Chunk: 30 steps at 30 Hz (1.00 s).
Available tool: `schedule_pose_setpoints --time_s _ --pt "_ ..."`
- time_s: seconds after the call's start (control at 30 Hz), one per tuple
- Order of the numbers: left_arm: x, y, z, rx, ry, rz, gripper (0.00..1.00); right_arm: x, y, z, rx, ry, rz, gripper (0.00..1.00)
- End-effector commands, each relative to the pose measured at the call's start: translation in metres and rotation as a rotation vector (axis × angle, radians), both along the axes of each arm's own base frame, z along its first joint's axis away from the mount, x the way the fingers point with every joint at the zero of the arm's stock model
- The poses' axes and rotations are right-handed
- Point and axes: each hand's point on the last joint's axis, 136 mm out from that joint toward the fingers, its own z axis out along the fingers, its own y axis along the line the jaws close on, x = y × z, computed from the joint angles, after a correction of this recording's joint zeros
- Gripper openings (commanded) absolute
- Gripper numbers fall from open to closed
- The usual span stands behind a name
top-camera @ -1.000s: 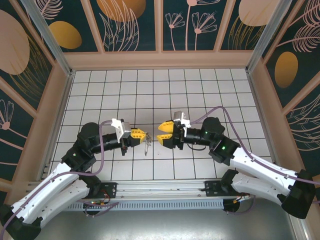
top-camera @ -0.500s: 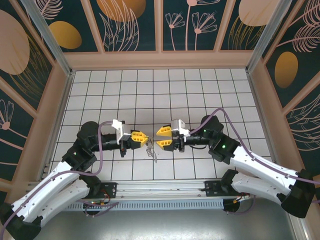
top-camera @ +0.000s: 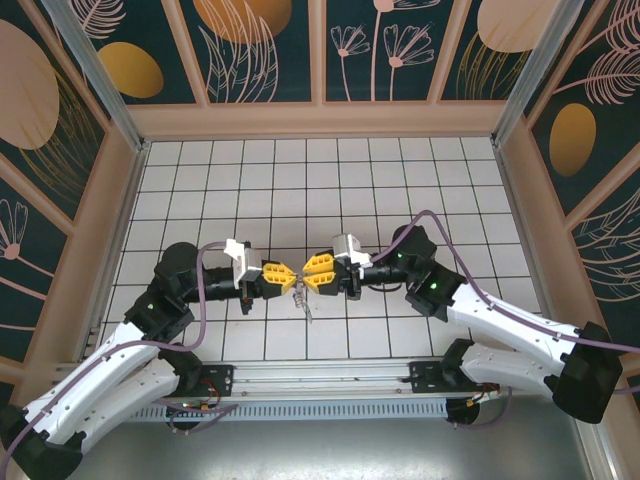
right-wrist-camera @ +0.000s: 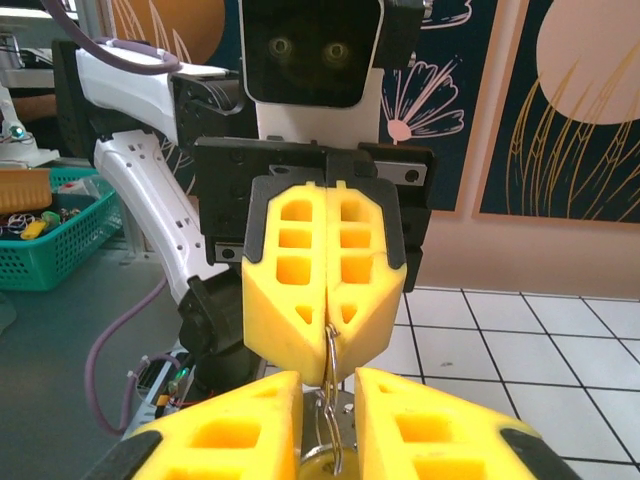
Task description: Put the keys on the keyring
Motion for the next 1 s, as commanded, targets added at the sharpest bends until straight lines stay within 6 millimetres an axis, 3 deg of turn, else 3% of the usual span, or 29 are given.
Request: schedule_pose_setpoints --time_s 0.0,0.33,0.43,0.5,0.67,0.8,0.83,0.9,0.97 --pt "-0.006 0.001 0.022 -0.054 -0.059 -0.023 0.0 -0.006 0.002 0.013 0.041 -0.016 0.042 0.18" --pt "-0.005 0.0 0.022 -0.055 -0.056 -0.02 0.0 -0.004 0.006 0.005 0.011 0.003 0.045 0.2" --pt "-0.004 0.0 0.021 -0.052 -0.053 -0.021 0.0 -0.005 0.006 0.005 0.012 0.0 0.052 0.13" --pt "-0.004 -0.001 0.02 -0.05 -0.05 -0.02 0.0 -0.004 0.008 0.006 0.013 -0.004 0.053 0.0" --pt "-0.002 0.0 0.018 -0.047 -0.046 -0.007 0.0 -0.001 0.011 0.004 -0.016 0.001 0.047 0.0" --pt "0.013 0.002 0.01 0.008 -0.038 0.073 0.0 0.007 0.011 0.003 -0.067 -0.018 -0.006 0.0" --pt "0.017 0.003 0.007 0.033 -0.037 0.097 0.01 0.011 0.011 0.002 -0.091 -0.024 -0.029 0.0" --pt "0.022 0.005 0.004 0.069 -0.036 0.131 0.14 0.017 0.011 -0.003 -0.158 -0.048 -0.066 0.0" --pt "0.023 0.005 0.003 0.088 -0.036 0.139 0.17 0.02 0.012 -0.006 -0.211 -0.067 -0.083 0.0"
